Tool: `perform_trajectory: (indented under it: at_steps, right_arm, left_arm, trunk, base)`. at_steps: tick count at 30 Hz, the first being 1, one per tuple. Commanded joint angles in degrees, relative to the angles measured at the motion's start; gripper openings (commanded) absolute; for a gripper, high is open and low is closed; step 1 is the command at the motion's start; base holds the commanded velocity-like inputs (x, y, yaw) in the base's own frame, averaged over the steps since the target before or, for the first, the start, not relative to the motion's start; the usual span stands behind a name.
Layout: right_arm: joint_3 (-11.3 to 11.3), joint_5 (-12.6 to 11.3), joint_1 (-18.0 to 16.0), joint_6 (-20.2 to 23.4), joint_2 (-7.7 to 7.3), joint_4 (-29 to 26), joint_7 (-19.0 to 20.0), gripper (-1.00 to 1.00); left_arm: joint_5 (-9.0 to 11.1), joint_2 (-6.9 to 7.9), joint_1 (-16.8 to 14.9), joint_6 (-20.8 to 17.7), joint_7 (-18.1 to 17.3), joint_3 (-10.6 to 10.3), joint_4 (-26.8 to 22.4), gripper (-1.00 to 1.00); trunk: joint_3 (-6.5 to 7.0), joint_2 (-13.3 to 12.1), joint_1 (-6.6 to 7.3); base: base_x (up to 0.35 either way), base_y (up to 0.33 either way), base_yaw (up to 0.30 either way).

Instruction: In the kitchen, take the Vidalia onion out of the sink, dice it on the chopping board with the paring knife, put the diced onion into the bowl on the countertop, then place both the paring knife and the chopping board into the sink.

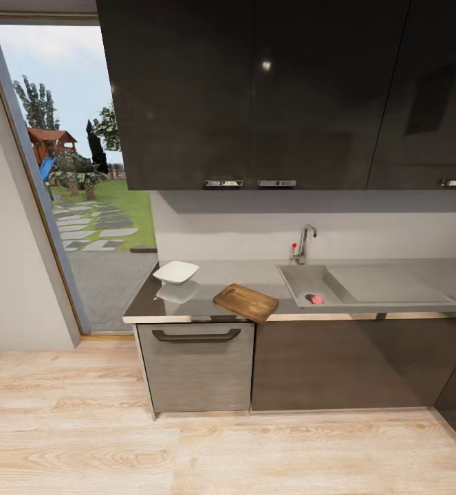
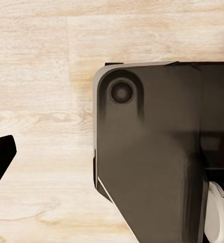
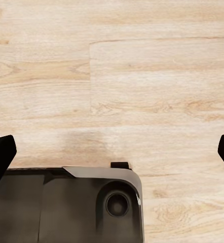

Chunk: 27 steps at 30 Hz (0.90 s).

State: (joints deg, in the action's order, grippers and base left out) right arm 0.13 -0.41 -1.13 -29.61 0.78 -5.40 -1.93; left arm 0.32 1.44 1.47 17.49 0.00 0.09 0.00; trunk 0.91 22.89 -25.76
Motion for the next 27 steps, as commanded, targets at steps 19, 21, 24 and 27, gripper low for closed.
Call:
perform_trajectory:
  at_steps: [19, 21, 24, 27]
  right_arm:
    - [0.05, -0.03, -0.01, -0.16, 0.02, 0.05, -0.18, 1.00]
    - [0.05, -0.03, -0.01, -0.15, 0.02, 0.05, -0.18, 1.00]
    - [0.05, -0.03, -0.03, -0.16, 0.02, 0.04, -0.18, 1.00]
    - [0.05, -0.03, -0.02, -0.15, 0.02, 0.04, -0.16, 1.00]
  left_arm:
    - [0.03, 0.04, 0.02, 0.17, 0.00, -0.01, 0.06, 1.00]
    - [0.03, 0.02, 0.02, 0.17, 0.00, -0.01, 0.07, 1.00]
    - [0.03, 0.02, 0.02, 0.17, 0.00, -0.01, 0.07, 1.00]
    - [0.03, 0.02, 0.02, 0.17, 0.00, -0.01, 0.02, 1.00]
  trunk:
    - [0.00, 0.02, -0.02]
    - [0.00, 0.02, -0.02]
    - [0.00, 0.02, -0.02]
    - [0.00, 0.02, -0.02]
  base:
    - [0.000, 0.000, 0.000]
    - [0.000, 0.000, 0.000]
    - [0.000, 0.000, 0.000]
    - [0.000, 0.000, 0.000]
